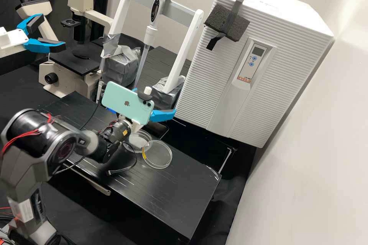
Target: Use the pipette
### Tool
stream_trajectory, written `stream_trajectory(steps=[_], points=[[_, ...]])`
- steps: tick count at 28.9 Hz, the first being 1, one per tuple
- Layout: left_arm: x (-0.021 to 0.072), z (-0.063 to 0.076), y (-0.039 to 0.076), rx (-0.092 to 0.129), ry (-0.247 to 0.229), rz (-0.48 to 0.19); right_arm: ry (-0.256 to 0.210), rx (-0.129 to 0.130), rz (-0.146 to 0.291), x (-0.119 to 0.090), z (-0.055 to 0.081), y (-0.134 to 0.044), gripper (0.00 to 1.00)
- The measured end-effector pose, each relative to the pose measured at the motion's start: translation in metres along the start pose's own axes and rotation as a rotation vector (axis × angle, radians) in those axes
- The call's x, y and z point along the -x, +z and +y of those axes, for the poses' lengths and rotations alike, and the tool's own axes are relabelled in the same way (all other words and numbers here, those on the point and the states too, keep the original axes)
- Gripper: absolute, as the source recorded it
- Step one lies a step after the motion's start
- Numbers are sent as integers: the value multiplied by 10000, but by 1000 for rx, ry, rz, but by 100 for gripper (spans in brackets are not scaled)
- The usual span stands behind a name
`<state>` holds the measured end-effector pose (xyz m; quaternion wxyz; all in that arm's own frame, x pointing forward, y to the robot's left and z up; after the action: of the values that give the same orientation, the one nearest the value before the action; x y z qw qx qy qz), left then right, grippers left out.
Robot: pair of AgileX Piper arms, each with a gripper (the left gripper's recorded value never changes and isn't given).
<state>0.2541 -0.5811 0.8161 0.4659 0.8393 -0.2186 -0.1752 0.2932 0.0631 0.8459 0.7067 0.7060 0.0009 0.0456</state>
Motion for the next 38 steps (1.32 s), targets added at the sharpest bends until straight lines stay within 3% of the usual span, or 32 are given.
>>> stream_trajectory(steps=[3,9,13,16,18,25,27,33,38], points=[[4,14,4,-1,5,-1,28,-20,63,31,107,-202,100],[8,9,3,0,2,-1,63,-36,177,38,333,-646,100],[13,4,-4,-1,1,2,68,-46,233,-12,440,-896,100],[19,4,-27,-3,0,11,65,-34,261,-69,509,-1078,100],[21,8,-45,-4,1,17,61,-3,261,-107,559,-1195,100],[47,-3,-101,0,-3,39,76,12,232,-317,635,-1449,100],[52,-2,-120,10,-3,46,71,11,214,-395,619,-1479,100],[58,7,-157,7,1,60,40,72,163,-653,568,-1517,100],[62,11,-179,12,2,68,35,79,133,-811,552,-1514,100]])
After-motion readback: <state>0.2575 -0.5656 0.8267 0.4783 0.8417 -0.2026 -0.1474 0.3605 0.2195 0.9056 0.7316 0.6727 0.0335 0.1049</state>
